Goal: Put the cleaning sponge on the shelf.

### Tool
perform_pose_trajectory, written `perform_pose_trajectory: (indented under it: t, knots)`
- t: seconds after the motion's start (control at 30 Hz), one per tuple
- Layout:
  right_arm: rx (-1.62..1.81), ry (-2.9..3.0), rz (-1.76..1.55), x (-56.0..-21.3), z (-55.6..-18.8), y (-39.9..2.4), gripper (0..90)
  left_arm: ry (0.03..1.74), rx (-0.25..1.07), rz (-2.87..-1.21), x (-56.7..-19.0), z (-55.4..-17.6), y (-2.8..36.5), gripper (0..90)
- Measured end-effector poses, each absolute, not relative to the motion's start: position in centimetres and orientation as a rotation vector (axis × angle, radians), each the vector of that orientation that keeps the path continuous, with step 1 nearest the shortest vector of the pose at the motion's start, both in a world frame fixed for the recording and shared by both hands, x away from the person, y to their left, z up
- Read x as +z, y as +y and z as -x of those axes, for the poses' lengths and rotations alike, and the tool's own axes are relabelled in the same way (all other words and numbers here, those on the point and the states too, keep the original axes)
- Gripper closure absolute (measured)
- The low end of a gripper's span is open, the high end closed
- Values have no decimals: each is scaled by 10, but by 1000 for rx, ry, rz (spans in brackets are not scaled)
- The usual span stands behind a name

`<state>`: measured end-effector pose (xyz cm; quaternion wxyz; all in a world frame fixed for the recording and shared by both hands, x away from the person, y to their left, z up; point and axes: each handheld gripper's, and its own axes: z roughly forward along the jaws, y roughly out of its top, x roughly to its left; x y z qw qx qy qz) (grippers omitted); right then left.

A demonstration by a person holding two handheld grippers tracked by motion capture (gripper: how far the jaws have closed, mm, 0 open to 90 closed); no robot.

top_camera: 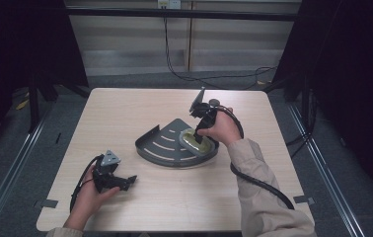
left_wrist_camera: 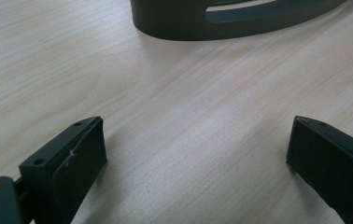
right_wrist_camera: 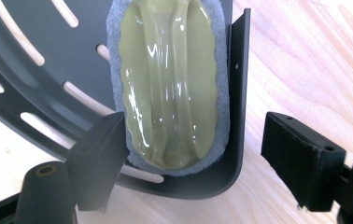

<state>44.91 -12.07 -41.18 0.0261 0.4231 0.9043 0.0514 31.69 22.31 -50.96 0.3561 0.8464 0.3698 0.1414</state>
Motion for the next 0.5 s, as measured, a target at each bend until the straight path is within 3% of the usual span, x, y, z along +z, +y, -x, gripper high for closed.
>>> perform_pose_trajectory:
  t: [0.5]
  knots:
    - [183,2803,-1289,-404,-437,-130,225,954,369,-2185,-510,-316,223,42]
